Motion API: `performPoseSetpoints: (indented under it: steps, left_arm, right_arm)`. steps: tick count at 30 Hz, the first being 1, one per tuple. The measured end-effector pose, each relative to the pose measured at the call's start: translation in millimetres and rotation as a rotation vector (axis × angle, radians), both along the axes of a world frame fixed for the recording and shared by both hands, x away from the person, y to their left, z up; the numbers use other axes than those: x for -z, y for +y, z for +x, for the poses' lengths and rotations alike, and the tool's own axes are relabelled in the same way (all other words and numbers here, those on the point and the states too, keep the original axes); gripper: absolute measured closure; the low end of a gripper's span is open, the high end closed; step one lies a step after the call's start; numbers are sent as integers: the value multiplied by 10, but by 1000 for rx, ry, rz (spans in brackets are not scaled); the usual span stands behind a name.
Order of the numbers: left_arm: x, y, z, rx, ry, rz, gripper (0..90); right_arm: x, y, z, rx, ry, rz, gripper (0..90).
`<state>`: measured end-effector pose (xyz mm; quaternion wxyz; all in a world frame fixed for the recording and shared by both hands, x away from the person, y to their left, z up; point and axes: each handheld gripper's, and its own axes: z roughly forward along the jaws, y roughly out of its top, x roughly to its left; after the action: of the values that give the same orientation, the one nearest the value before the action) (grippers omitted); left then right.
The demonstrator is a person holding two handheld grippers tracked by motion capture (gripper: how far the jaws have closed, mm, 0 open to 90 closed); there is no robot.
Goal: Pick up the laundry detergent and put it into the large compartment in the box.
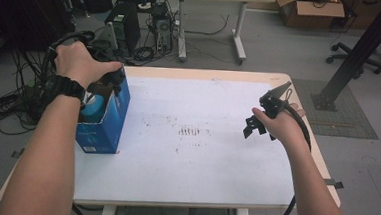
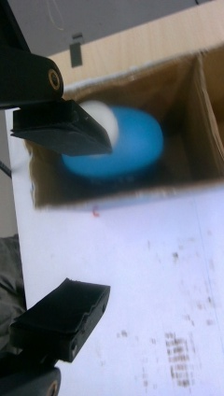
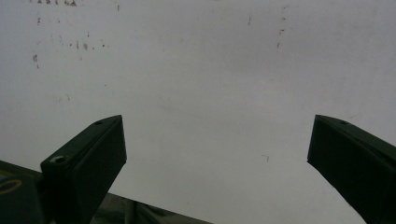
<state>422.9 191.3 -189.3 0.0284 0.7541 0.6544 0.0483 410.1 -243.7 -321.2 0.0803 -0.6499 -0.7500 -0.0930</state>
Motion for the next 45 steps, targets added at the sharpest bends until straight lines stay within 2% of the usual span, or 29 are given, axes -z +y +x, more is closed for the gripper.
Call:
performPoseSetpoints:
  steps: [1, 6, 16, 22, 29, 32, 39, 45]
  left_arm:
    - [0, 0, 0, 0, 0, 0, 268]
    - [-3, -216, -27, 32, -5, -9, 261]
    - [157, -592, -49, 74, 12, -38, 252]
    - [231, -751, -65, 92, 19, -50, 235]
    - [322, -895, -75, 121, 30, -40, 186]
    - [366, -949, -80, 124, 31, -68, 167]
    - [459, -1007, -77, 135, 38, -61, 127]
    - [488, -1016, -84, 145, 31, -94, 112]
  right_arm:
    - [0, 0, 0, 0, 0, 0, 45]
    - [-27, 5, -20, -6, -5, -1, 45]
    - [-50, -6, -42, -11, -14, 8, 45]
    - [-33, -37, -57, -7, -10, 9, 46]
    - [-7, -48, -62, -14, -9, 14, 46]
    - [-6, -50, -64, -15, -10, 15, 46]
    - [-6, -71, -79, -14, -11, 19, 46]
    - [14, -83, -84, -10, -7, 19, 47]
